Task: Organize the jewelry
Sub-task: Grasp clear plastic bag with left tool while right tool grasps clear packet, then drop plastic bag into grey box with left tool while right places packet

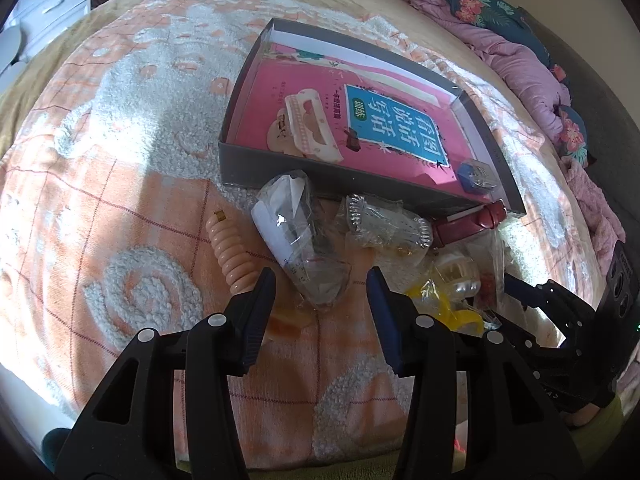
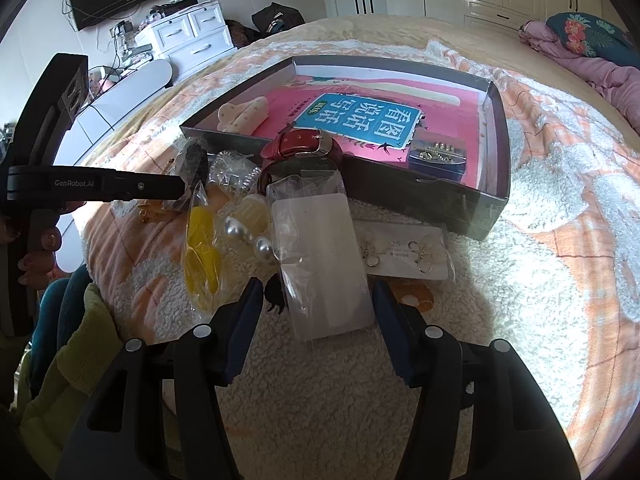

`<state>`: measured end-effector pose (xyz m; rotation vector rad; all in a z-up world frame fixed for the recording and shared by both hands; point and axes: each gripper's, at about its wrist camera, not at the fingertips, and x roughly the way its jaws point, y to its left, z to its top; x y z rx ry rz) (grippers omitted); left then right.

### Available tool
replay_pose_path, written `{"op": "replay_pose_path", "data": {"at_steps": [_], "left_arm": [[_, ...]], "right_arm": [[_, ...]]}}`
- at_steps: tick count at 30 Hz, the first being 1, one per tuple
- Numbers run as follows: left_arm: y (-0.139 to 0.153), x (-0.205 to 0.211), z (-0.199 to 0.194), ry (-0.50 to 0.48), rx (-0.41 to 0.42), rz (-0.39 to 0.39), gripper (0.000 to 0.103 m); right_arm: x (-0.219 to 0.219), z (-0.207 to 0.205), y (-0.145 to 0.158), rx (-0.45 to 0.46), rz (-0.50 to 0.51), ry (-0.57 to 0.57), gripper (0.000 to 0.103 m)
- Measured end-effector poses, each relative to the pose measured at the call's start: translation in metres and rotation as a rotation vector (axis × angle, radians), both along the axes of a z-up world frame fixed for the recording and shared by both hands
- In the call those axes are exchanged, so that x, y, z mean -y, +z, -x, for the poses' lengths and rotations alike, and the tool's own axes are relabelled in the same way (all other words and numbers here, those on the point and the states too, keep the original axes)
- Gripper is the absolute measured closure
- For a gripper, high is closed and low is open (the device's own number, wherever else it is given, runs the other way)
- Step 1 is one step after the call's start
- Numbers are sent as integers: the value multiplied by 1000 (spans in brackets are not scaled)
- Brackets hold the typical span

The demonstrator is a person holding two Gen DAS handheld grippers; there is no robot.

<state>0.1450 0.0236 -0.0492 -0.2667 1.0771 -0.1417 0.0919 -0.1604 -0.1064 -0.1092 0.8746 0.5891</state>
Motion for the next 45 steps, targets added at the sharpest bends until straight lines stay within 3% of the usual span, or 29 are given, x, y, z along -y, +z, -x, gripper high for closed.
{"op": "replay_pose_path", "data": {"at_steps": [2,19,21,23,25,36,45], "left_arm": [[-2,0,-2,2,-7,0,64],[-13,7,-24,0,-40,-17,56],[-14,9,-24,-4,-36,-35,59],[-15,13,-25,-17,-30,-78,74],[-14,13,-24,-16,-18,-84,76],[33,-1,-4,17,131,-111,77],[58,-18,-5,60,178,-109,77]], "right_arm": [[0,-1,-1,-7,-3,7,63],[29,4,25,29,-46,-22,64],[30,4,29,36,-49,-24,64],[30,4,34,42,-53,-26,64],[30,4,38,49,-57,-29,64],[26,-2,56,83,-83,-34,64],[15,-10,62,93,-109,-23,64]]}}
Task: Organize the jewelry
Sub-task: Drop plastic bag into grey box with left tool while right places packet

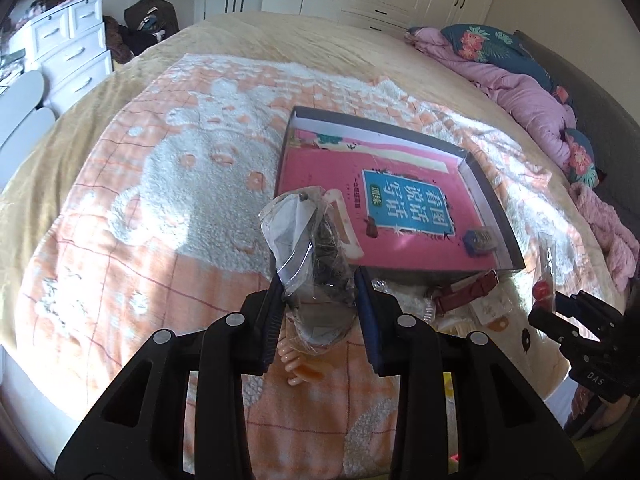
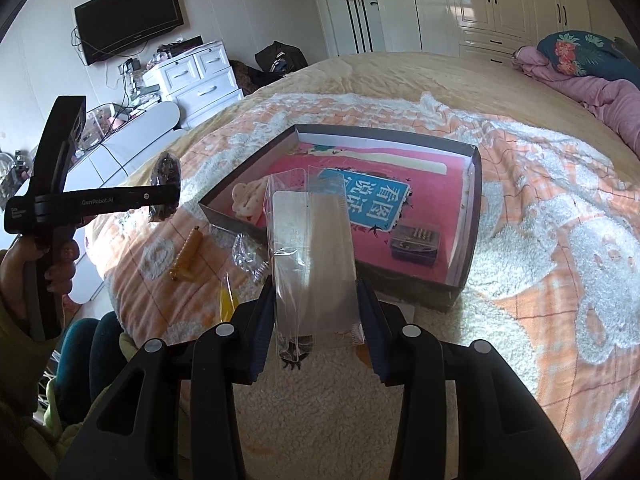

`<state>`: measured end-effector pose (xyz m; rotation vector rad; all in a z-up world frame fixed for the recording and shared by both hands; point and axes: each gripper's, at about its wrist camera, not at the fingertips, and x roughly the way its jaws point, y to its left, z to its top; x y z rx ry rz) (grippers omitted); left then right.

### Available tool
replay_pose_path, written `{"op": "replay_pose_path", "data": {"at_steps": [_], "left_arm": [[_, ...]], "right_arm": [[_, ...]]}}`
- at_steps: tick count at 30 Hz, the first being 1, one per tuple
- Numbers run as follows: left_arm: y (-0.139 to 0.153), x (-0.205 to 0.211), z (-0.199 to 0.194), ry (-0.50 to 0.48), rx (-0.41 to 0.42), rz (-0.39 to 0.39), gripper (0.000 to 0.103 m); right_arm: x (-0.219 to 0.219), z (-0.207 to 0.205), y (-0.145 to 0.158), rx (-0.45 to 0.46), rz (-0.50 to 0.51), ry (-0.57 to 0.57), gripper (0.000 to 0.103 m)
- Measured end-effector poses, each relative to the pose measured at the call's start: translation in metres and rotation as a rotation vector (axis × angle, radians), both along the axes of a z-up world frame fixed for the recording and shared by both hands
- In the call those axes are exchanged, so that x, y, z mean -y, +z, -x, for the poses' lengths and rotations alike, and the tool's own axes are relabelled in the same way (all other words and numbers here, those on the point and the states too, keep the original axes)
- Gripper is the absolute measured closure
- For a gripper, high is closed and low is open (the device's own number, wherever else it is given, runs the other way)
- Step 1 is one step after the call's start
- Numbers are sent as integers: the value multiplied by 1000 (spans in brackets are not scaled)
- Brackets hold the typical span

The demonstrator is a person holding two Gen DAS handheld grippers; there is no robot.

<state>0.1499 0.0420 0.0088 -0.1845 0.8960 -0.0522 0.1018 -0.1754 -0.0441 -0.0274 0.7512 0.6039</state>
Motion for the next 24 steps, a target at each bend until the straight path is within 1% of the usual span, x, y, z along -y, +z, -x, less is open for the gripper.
{"op": "replay_pose_path", "data": {"at_steps": [10,24], "left_arm": [[5,2,-10,-8,8,-10,77],[4,28,-50,-71,-1,-26,77]], "right_arm": [[3,-19,1,6,-27,-46,64],[16,-61,1,9,-39,-124,64]]}}
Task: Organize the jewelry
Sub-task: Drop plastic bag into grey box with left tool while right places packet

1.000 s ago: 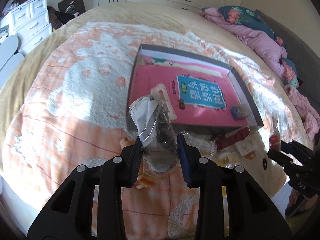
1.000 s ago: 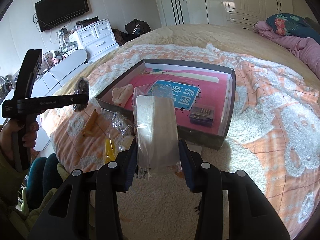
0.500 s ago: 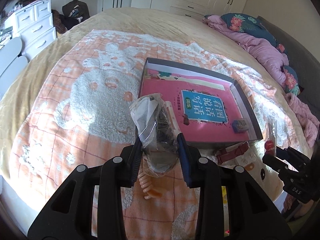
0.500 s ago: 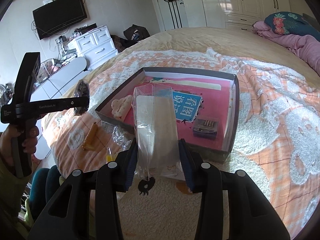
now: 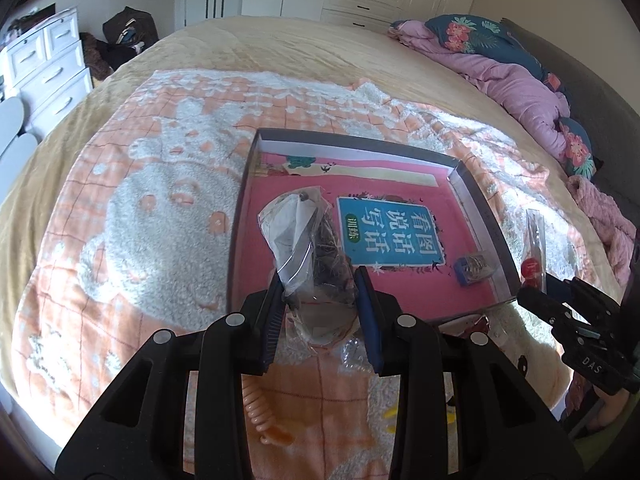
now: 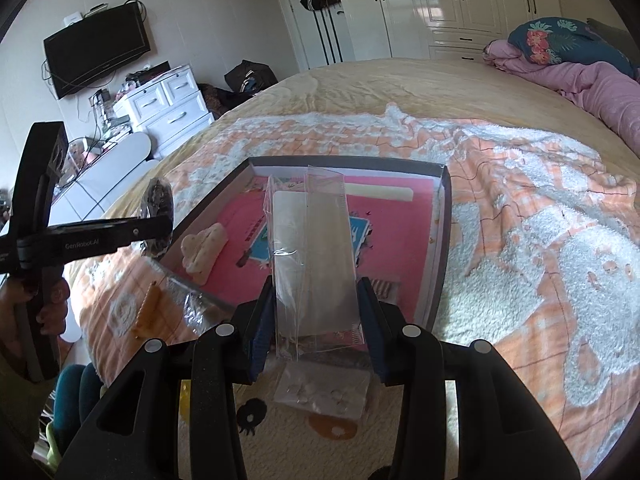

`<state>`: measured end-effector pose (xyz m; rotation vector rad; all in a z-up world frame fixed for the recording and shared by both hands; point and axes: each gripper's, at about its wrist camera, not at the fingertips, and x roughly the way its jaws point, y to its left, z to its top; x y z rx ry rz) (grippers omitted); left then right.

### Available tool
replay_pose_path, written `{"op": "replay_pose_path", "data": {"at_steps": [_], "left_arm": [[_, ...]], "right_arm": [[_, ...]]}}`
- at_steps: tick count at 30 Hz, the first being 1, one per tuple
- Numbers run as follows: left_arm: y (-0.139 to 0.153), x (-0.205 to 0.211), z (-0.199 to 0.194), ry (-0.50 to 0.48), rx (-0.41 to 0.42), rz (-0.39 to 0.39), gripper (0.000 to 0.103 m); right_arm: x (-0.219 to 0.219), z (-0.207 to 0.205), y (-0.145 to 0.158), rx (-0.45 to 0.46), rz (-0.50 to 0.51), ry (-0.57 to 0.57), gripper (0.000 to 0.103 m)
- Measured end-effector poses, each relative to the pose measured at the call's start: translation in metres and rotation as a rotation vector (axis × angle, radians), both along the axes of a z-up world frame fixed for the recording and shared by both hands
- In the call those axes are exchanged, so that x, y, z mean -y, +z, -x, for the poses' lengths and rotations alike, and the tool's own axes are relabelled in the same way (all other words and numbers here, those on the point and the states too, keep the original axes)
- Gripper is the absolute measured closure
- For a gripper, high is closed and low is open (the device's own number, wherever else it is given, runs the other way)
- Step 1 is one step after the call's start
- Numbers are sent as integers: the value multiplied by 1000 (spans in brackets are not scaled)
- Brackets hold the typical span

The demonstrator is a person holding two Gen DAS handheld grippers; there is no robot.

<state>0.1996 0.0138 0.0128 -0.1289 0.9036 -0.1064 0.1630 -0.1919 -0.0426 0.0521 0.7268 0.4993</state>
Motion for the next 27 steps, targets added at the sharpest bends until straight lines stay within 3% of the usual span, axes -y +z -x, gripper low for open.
{"op": "replay_pose_path", "data": {"at_steps": [17,27], "left_arm": [[-32,40,-39,-104,-60,-1,77],[-54,47,-48,-125,-102,-6,77]], "right_arm": [[5,-48,-29,-84,40,-93,64],[6,-50,-40,-113,28,-106,63]]}}
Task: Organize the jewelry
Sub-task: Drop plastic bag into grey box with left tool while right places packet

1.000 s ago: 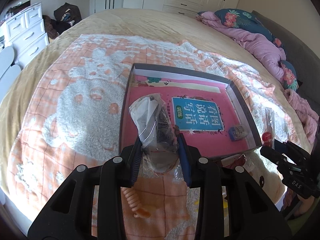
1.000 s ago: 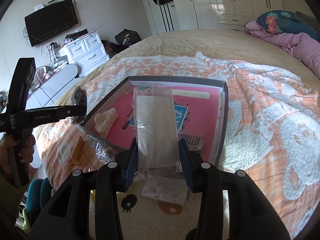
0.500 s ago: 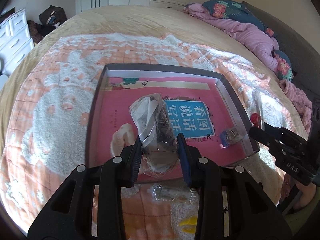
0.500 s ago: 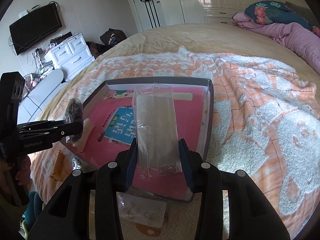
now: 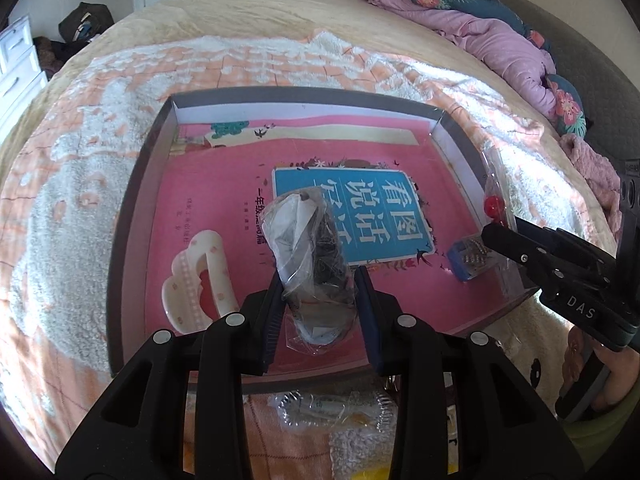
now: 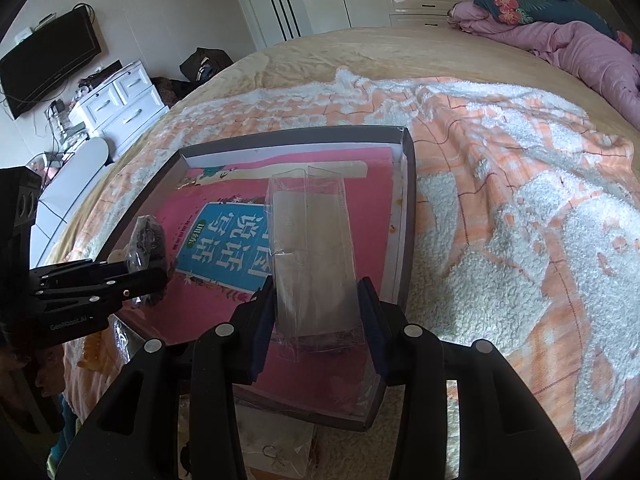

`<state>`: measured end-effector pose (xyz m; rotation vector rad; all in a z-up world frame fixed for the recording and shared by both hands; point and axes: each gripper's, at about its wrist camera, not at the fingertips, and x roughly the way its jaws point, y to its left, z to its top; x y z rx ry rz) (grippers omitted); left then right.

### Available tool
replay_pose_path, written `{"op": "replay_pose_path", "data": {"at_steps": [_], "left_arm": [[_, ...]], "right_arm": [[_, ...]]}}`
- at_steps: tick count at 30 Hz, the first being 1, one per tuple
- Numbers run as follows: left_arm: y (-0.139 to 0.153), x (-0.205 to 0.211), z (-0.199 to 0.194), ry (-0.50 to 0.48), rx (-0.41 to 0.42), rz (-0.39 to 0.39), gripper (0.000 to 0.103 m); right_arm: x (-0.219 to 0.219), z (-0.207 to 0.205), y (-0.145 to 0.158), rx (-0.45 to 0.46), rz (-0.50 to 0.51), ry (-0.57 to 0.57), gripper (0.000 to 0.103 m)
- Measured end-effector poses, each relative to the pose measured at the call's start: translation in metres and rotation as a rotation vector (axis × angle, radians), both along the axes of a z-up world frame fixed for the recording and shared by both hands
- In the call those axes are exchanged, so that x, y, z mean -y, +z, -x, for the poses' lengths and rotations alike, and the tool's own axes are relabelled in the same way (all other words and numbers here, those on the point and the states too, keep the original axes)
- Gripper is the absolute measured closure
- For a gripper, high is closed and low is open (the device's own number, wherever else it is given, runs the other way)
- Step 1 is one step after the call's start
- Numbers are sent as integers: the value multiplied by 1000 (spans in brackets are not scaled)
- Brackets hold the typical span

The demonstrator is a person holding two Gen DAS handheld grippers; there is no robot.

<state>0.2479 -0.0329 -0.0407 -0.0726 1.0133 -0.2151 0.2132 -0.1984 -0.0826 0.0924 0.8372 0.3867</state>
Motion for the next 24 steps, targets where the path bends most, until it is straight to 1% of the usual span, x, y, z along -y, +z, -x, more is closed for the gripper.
{"op": "replay_pose_path", "data": {"at_steps": [6,9,13,17,22,24], "left_arm": [[-8,-1,-1,2,-16,5,77],[-9,-2,-1,2,-18,9,77],[-9,-3,0,6,-18,12,77],[-7,-3,2,6,-14,10,76],[1,-3,6,7,8,13,75],[6,-3,7,8,17,14,73]], "right_arm": [[3,3,1,-3,-24,-8,61],[7,8,5,7,-36,-21,55],[16,15,13,19,-46,-34,53],[24,22,19,28,-52,-47,49],[30,30,27,40,-57,-49,48],[31,34,30,48,-62,-44,46]]}}
